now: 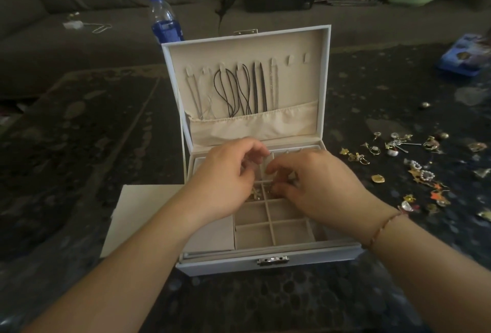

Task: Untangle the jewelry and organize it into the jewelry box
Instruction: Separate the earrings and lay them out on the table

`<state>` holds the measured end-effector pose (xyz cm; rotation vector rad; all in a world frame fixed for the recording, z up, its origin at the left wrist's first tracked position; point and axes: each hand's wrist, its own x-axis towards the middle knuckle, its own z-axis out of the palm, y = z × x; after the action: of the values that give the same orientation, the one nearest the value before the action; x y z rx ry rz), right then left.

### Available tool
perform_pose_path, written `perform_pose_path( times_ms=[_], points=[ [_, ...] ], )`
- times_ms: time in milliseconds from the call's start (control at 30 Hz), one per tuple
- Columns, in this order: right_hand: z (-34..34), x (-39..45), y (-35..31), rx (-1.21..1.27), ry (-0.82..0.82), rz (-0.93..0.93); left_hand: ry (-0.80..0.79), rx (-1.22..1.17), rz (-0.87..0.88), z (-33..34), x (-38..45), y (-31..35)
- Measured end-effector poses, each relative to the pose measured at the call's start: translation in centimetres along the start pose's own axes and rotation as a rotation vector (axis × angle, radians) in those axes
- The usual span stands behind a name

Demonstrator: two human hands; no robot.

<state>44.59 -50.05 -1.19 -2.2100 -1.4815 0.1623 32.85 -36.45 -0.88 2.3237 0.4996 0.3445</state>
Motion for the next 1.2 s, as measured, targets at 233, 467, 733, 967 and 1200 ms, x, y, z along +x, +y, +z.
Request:
perform_pose_path(
  times_ms=[233,467,733,967,1200],
  points=[
    [-1.1,-0.4,1.3,-0.046,0.019,-0.029,0.01,0.231,0.062,-0.1,-0.6,0.1],
    [0.1,-0.3,1.3,-0.118,0.004,-0.06,-0.007,0.28,0.024,0.3,-0.5,0.3],
    [0.2,0.4,1.4,-0.121,0.021,-0.059,-0.017,0.272,0.037,0.5,0.3,0.6],
    [-1.7,0.3,2.8,-0.004,0.058,-0.092,-0.054,0.042,0.024,0.4,0.0,0.8],
    [-0.7,0.2,2.9,-0.184,0.042,-0.229,0.021,0.362,0.121,1.1,-1.0,0.6]
  ],
)
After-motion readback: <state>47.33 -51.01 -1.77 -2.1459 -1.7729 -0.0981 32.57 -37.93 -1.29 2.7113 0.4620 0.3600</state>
